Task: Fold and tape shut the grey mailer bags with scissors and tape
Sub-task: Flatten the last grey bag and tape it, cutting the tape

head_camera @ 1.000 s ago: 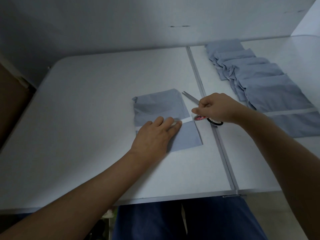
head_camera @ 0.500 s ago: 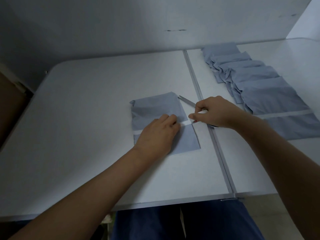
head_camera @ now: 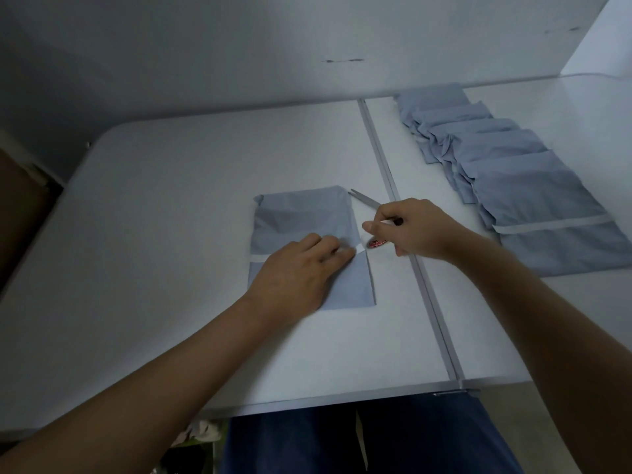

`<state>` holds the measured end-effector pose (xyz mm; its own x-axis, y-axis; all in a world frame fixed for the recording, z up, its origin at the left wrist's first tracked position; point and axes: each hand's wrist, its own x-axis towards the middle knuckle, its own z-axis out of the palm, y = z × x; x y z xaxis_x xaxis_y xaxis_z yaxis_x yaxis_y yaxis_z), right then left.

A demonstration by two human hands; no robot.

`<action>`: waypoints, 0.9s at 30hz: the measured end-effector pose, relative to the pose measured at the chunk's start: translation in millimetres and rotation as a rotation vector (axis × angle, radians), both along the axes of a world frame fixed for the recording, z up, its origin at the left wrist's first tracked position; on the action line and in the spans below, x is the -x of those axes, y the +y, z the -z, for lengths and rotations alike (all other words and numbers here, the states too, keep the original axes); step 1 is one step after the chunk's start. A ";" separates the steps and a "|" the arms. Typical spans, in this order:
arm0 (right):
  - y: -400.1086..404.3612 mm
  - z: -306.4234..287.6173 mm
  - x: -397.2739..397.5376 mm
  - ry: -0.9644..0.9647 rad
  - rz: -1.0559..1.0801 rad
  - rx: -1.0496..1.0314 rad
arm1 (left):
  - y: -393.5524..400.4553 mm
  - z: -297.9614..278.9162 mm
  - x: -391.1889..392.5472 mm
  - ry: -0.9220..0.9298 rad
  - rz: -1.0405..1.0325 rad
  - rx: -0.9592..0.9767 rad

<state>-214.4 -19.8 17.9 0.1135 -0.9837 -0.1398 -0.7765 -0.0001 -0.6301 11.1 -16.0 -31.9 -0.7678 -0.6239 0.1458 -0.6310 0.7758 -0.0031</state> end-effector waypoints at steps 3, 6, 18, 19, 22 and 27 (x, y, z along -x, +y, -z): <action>1.0 0.0 -1.6 -0.030 0.004 -0.009 | 1.0 -2.2 3.7 -0.041 -0.012 0.010; 1.8 1.3 -0.2 -0.018 0.003 -0.008 | 3.1 -2.9 4.3 -0.061 -0.027 0.016; 1.2 1.9 2.9 0.104 0.016 0.031 | 10.4 -12.5 9.6 -0.152 -0.074 0.006; 1.0 1.5 3.5 0.118 0.013 0.030 | 10.4 -13.1 10.5 -0.153 -0.075 0.008; 0.9 1.2 5.8 0.133 0.016 0.027 | 10.3 -13.3 10.9 -0.155 -0.084 0.004; 5.5 3.1 7.4 0.086 0.049 0.049 | 8.1 -11.2 9.6 -0.157 -0.063 0.023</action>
